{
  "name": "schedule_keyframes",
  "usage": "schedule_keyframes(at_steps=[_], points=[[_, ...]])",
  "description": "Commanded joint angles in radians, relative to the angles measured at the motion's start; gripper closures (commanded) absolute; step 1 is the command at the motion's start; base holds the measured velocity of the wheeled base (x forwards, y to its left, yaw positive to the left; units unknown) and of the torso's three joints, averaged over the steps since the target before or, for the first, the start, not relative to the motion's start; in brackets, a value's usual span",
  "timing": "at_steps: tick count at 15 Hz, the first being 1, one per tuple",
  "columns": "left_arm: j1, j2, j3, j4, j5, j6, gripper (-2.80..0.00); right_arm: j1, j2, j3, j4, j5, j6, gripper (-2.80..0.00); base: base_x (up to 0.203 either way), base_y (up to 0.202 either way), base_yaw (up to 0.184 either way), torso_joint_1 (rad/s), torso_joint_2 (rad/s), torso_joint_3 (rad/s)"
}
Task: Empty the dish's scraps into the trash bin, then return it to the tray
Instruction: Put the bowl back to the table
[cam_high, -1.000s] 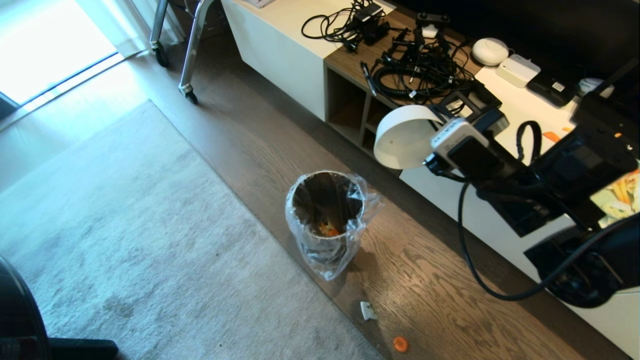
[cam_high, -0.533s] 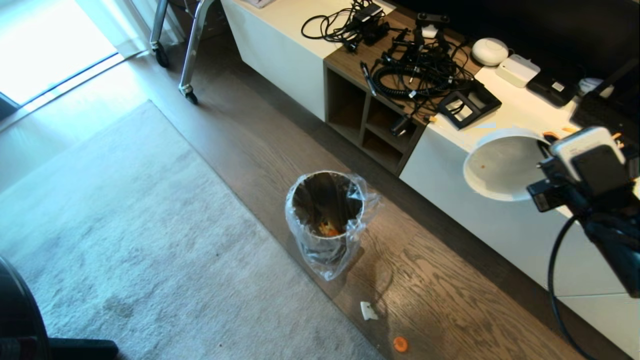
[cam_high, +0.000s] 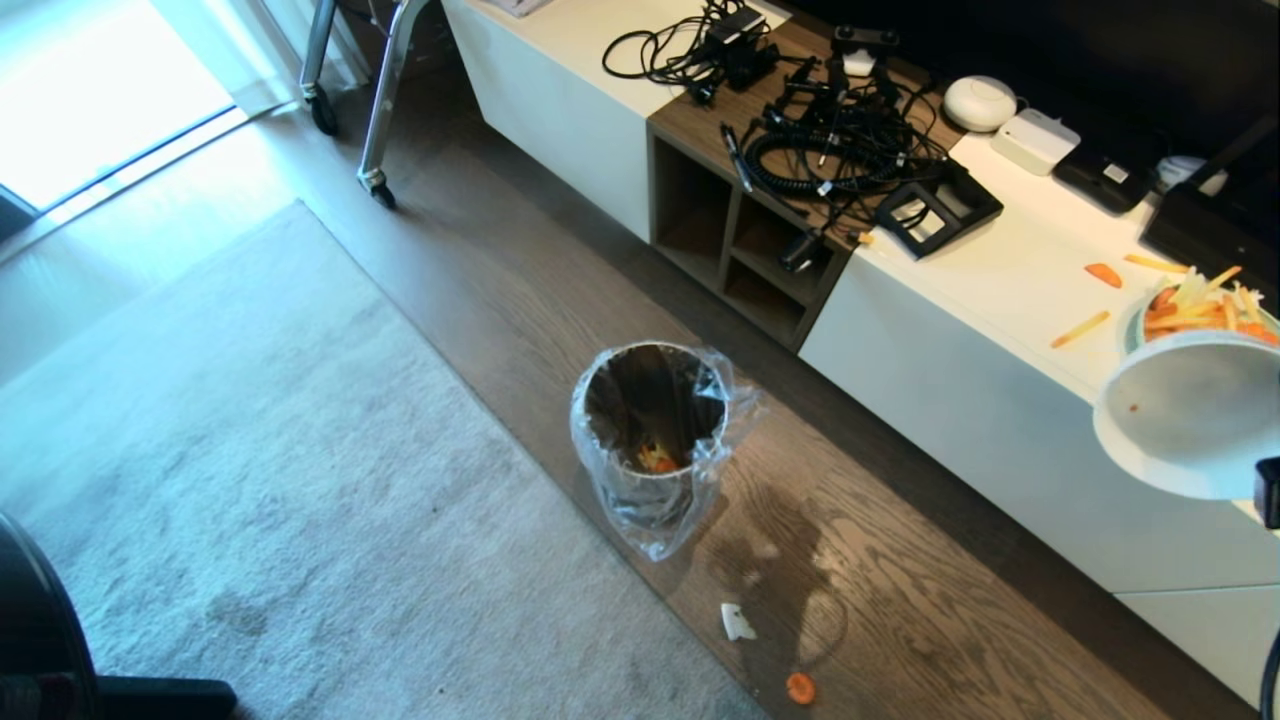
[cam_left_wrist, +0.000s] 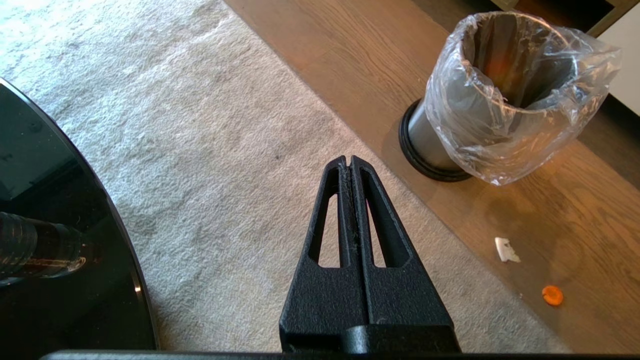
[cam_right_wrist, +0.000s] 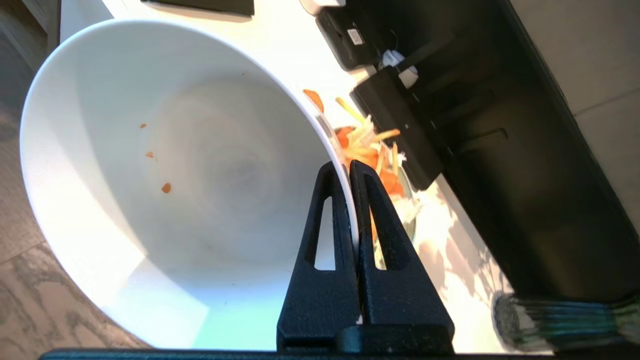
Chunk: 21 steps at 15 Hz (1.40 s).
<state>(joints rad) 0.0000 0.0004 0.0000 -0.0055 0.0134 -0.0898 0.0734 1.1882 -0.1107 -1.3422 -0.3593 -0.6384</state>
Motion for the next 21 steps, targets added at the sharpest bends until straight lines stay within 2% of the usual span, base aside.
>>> schedule_keyframes(at_steps=[1,3,5,9,14,16,20,21], points=[[0.000,0.000,0.000,-0.001,0.000,-0.001,0.00,-0.009,-0.124,0.046,0.031,-0.002,0.029,0.00,0.000,0.000,0.000,0.000,0.00,0.000],[0.000,0.000,0.000,-0.001,0.000,-0.001,0.00,-0.021,-0.220,0.087,0.109,-0.001,0.081,0.00,0.000,0.000,0.000,0.000,0.00,0.000],[0.000,0.000,0.000,-0.001,0.000,-0.001,0.00,-0.061,-0.344,0.102,0.246,0.002,0.152,0.00,0.000,0.000,0.000,0.000,0.00,0.000],[0.000,0.000,0.000,-0.001,0.000,-0.001,0.00,-0.165,-0.583,0.110,0.647,0.004,0.372,0.00,0.000,0.000,0.000,0.000,0.00,0.000],[0.000,0.000,0.000,-0.001,0.000,-0.001,0.00,-0.196,-0.858,0.111,1.095,0.020,0.514,0.00,0.000,0.000,0.000,0.000,0.00,0.000],[0.000,0.000,0.000,-0.001,0.000,-0.001,0.00,-0.205,-0.905,0.111,1.155,0.090,0.581,0.00,0.000,0.000,0.000,0.000,0.00,0.000],[0.000,0.000,0.000,-0.001,0.000,-0.001,0.00,-0.197,-0.904,0.111,1.173,0.180,0.578,0.00,0.000,0.000,0.000,0.000,0.00,0.000],[0.000,0.000,0.000,-0.001,0.000,-0.001,0.00,-0.167,-0.904,0.111,1.173,0.183,0.575,0.00,0.000,0.000,0.000,0.000,0.00,0.000]])
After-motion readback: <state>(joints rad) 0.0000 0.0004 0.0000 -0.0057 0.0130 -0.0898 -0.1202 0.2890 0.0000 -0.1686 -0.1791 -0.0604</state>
